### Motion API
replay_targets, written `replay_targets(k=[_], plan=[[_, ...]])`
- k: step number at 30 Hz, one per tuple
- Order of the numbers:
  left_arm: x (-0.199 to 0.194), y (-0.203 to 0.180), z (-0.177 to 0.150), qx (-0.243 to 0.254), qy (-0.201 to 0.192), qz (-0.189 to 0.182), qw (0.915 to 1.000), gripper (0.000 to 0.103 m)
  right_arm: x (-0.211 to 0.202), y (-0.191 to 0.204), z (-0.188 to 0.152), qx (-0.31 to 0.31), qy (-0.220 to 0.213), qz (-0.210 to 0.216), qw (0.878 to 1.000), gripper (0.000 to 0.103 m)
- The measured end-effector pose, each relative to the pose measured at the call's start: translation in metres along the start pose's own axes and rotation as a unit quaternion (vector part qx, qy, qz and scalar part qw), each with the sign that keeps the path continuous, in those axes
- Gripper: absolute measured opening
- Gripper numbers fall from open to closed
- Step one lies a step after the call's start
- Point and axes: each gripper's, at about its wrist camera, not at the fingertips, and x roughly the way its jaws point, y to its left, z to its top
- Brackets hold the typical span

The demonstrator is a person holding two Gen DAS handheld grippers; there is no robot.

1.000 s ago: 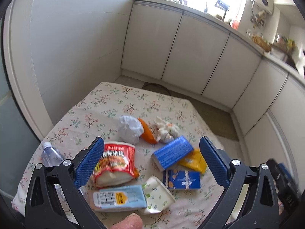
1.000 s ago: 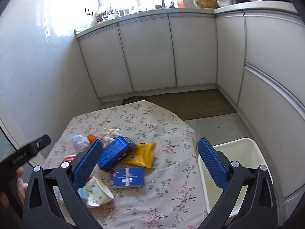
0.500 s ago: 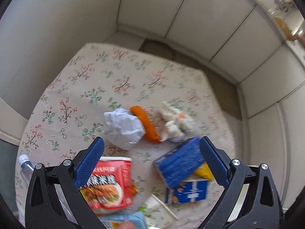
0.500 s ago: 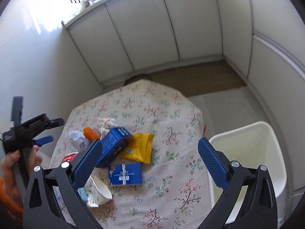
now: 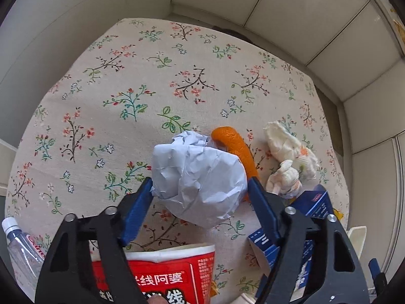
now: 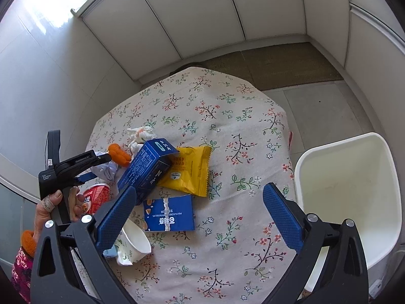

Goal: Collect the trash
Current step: 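Lower the left tool onto the crumpled white paper and close on it, then grasp the white tissue bundle with the right tool while the left tool holds the paper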

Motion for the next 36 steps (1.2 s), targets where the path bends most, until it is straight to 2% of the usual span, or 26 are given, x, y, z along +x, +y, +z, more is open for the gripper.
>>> replay_targets(k=[4, 9, 12, 17, 22, 24, 31, 33, 35, 36], plan=[[-0.014, 0.002, -0.003, -0.003, -0.028, -0.016, 0.9995, 0.063, 0.004, 0.003, -0.001, -0.011, 0.003, -0.002, 1.000, 0.097], [-0.055, 0.003, -0.015, -0.013, -0.056, -0.044, 0.9974, 0.063, 0.009, 0.013, 0.001, -0.038, 0.001, 0.009, 0.999, 0.097], [-0.088, -0.002, -0.023, -0.003, -0.084, -0.043, 0.9955, 0.063, 0.017, 0.031, 0.011, -0.078, -0.003, 0.018, 0.997, 0.097], [-0.141, 0.004, -0.043, -0.019, -0.137, -0.087, 0.9865, 0.063, 0.047, 0.084, 0.046, -0.172, 0.002, 0.037, 0.984, 0.097], [-0.157, 0.013, -0.036, -0.033, -0.149, -0.105, 0.9826, 0.064, 0.099, 0.135, 0.078, -0.223, 0.037, 0.047, 0.973, 0.095], [-0.157, 0.016, -0.035, -0.036, -0.147, -0.108, 0.9826, 0.064, 0.125, 0.149, 0.086, -0.240, 0.056, 0.035, 0.969, 0.091], [-0.145, 0.025, -0.032, -0.049, -0.127, -0.123, 0.9830, 0.065, 0.189, 0.166, 0.086, -0.272, 0.097, -0.009, 0.957, 0.089], [-0.144, 0.028, -0.031, -0.055, -0.125, -0.125, 0.9827, 0.065, 0.201, 0.166, 0.084, -0.271, 0.108, -0.019, 0.956, 0.084], [-0.143, 0.030, -0.031, -0.058, -0.124, -0.126, 0.9826, 0.065, 0.214, 0.166, 0.082, -0.259, 0.121, -0.018, 0.958, 0.067], [-0.143, 0.030, -0.032, -0.059, -0.123, -0.126, 0.9825, 0.065, 0.217, 0.165, 0.083, -0.254, 0.125, -0.016, 0.959, 0.062]])
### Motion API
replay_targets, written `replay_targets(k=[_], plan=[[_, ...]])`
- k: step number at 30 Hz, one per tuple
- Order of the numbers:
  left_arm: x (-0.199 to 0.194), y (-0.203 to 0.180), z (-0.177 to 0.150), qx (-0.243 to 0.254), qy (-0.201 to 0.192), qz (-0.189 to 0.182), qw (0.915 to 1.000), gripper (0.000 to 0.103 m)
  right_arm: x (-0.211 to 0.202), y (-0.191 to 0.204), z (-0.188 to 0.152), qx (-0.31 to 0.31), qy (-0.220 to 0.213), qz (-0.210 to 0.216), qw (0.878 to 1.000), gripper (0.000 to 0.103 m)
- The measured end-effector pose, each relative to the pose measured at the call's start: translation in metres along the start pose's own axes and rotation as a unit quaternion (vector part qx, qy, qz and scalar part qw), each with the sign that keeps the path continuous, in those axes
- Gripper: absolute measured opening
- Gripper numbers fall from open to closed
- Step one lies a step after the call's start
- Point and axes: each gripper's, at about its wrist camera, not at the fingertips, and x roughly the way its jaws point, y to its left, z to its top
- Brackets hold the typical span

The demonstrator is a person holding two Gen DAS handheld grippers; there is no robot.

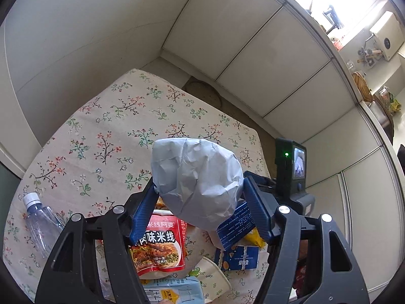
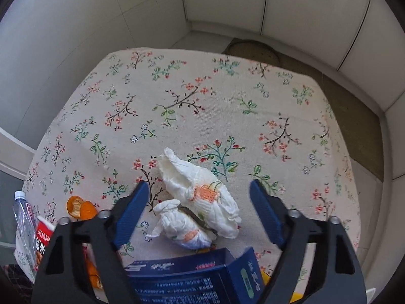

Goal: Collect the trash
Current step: 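Grasp the white tissue bundle with the right tool while the left tool holds the paper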

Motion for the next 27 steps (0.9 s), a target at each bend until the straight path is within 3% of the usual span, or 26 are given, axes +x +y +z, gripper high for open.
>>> replay_targets(k=[2, 7, 12, 19, 27], plan=[[0.001, 0.001, 0.000, -0.003, 0.002, 0.000, 1.0000, 0.065, 0.007, -0.003, 0.001, 0.020, 0.012, 0.002, 1.000, 0.052], [-0.001, 0.004, 0.001, -0.014, -0.001, -0.003, 0.9999, 0.065, 0.000, -0.003, -0.004, 0.032, 0.002, 0.006, 0.999, 0.047], [-0.002, 0.000, 0.000, -0.011, -0.005, -0.009, 0.9999, 0.065, -0.030, -0.004, -0.012, 0.043, -0.040, 0.005, 0.998, 0.047], [-0.009, -0.016, -0.005, 0.006, -0.014, -0.018, 0.9997, 0.065, -0.099, -0.007, -0.031, 0.045, -0.115, -0.013, 0.992, 0.047], [-0.019, -0.045, -0.015, 0.042, -0.028, -0.035, 0.9981, 0.065, -0.192, -0.028, -0.076, 0.073, -0.192, -0.048, 0.978, 0.047]])
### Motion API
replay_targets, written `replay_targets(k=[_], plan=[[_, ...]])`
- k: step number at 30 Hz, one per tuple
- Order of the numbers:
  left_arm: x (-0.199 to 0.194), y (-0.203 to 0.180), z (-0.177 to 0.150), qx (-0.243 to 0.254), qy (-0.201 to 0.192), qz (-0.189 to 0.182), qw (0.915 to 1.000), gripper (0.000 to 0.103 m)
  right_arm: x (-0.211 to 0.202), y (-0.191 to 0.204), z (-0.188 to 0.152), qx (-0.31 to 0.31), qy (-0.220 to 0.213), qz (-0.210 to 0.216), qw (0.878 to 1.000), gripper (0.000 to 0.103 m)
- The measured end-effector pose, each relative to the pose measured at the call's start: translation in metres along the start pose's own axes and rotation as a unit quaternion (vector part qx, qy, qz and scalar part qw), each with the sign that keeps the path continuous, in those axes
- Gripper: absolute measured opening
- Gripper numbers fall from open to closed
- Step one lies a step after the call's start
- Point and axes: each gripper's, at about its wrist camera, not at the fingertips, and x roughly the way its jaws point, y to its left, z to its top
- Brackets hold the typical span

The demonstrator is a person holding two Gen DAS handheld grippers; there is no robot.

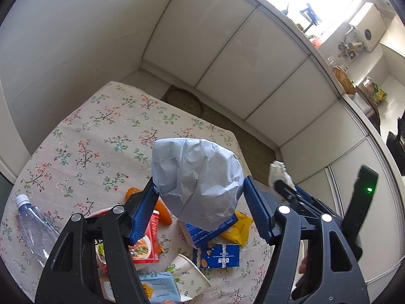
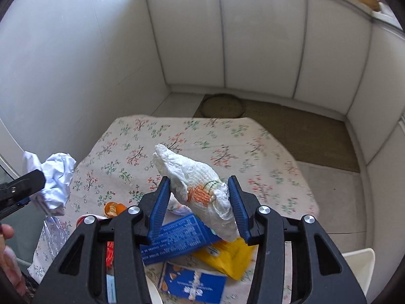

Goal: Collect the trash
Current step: 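Grasp the white tissue bundle with the right tool while the left tool holds the paper, then carry the crumpled paper over the white bin and open the left tool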

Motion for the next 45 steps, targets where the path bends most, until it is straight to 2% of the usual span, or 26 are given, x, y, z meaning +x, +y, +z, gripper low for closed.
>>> replay_targets(k=[5, 9, 13, 16, 19, 20, 22, 24, 26, 29, 34, 36, 41, 45], plan=[[-0.005, -0.020, -0.008, 0.025, -0.006, -0.008, 0.9996, 0.065, -0.053, -0.037, -0.015, 0.042, -0.033, -0.032, 0.998, 0.047], [-0.006, -0.036, -0.018, 0.050, -0.007, -0.010, 0.9987, 0.065, -0.089, -0.074, -0.038, 0.070, -0.057, -0.087, 0.992, 0.047], [-0.004, -0.050, -0.030, 0.077, -0.001, -0.012, 0.9970, 0.065, -0.112, -0.112, -0.065, 0.102, -0.064, -0.144, 0.982, 0.047], [0.000, -0.061, -0.041, 0.095, 0.008, -0.015, 0.9953, 0.065, -0.123, -0.140, -0.091, 0.126, -0.053, -0.184, 0.973, 0.047], [0.009, -0.076, -0.056, 0.118, 0.022, -0.019, 0.9926, 0.065, -0.123, -0.161, -0.112, 0.147, -0.037, -0.212, 0.966, 0.053], [0.011, -0.080, -0.060, 0.123, 0.026, -0.020, 0.9918, 0.065, -0.123, -0.165, -0.120, 0.155, -0.033, -0.216, 0.963, 0.061], [0.017, -0.091, -0.071, 0.135, 0.034, -0.024, 0.9899, 0.065, -0.127, -0.176, -0.133, 0.179, -0.034, -0.222, 0.958, 0.072], [0.022, -0.099, -0.081, 0.140, 0.040, -0.032, 0.9889, 0.065, -0.136, -0.185, -0.138, 0.188, -0.042, -0.233, 0.953, 0.078], [0.027, -0.111, -0.094, 0.144, 0.047, -0.044, 0.9876, 0.065, -0.153, -0.191, -0.141, 0.184, -0.072, -0.268, 0.943, 0.087], [0.034, -0.134, -0.108, 0.152, 0.056, -0.063, 0.9848, 0.066, -0.171, -0.198, -0.149, 0.175, -0.103, -0.316, 0.927, 0.091], [0.047, -0.180, -0.125, 0.154, 0.076, -0.100, 0.9801, 0.067, -0.197, -0.220, -0.159, 0.185, -0.129, -0.385, 0.895, 0.096], [0.055, -0.204, -0.134, 0.161, 0.085, -0.112, 0.9770, 0.068, -0.209, -0.234, -0.165, 0.201, -0.136, -0.396, 0.886, 0.096], [0.079, -0.259, -0.161, 0.191, 0.108, -0.131, 0.9667, 0.069, -0.221, -0.261, -0.180, 0.243, -0.125, -0.398, 0.876, 0.096], [0.096, -0.286, -0.181, 0.210, 0.127, -0.141, 0.9591, 0.070, -0.226, -0.276, -0.187, 0.259, -0.123, -0.409, 0.867, 0.096]])
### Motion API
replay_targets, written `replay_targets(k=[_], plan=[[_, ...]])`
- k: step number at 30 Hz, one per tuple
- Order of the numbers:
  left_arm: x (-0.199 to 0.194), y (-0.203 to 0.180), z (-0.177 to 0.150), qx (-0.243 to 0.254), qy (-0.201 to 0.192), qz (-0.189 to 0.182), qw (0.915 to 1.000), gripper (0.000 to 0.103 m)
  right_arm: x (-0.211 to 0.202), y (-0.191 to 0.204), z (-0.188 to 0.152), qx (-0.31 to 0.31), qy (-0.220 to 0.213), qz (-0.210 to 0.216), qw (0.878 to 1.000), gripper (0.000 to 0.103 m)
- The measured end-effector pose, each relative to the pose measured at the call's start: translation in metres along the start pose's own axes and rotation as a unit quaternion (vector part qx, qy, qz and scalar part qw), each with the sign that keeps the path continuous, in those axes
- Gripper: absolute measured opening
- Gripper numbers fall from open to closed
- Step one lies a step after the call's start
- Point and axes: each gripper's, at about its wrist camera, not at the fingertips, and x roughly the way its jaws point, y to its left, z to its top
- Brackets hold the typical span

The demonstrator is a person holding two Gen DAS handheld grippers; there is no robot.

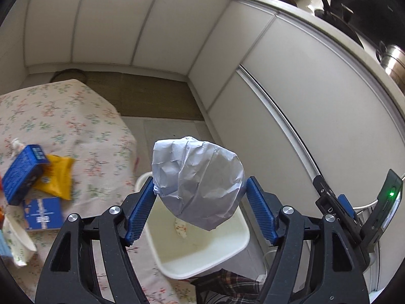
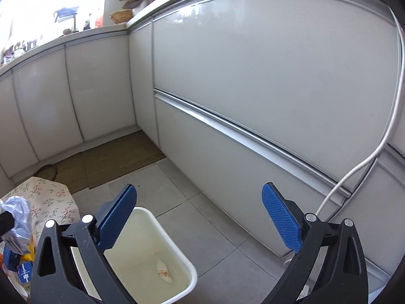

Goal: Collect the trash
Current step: 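Carry the crumpled paper over the white bin and open the left tool, then lower the left tool onto the light-blue milk carton and grasp it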

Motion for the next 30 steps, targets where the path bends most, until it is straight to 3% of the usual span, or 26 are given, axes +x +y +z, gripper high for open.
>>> replay_targets(k=[4, 8, 16, 30], plan=[[0.024, -0.016, -0.003, 0.005, 0.017, -0.005, 0.9998, 0.081, 0.001, -0.009, 0.002, 0.004, -0.005, -0.014, 1.000, 0.096], [0.032, -0.021, -0.007, 0.020, 0.018, 0.011, 0.9996, 0.084, 0.001, -0.012, 0.002, 0.005, -0.007, -0.017, 1.000, 0.096], [0.015, -0.004, -0.009, 0.047, -0.023, 0.092, 0.9944, 0.096, -0.006, 0.005, -0.004, -0.023, -0.017, -0.006, 1.000, 0.096], [-0.021, 0.046, -0.020, 0.076, -0.046, 0.214, 0.9728, 0.096, -0.028, 0.089, -0.020, -0.122, -0.033, 0.043, 0.991, 0.096]])
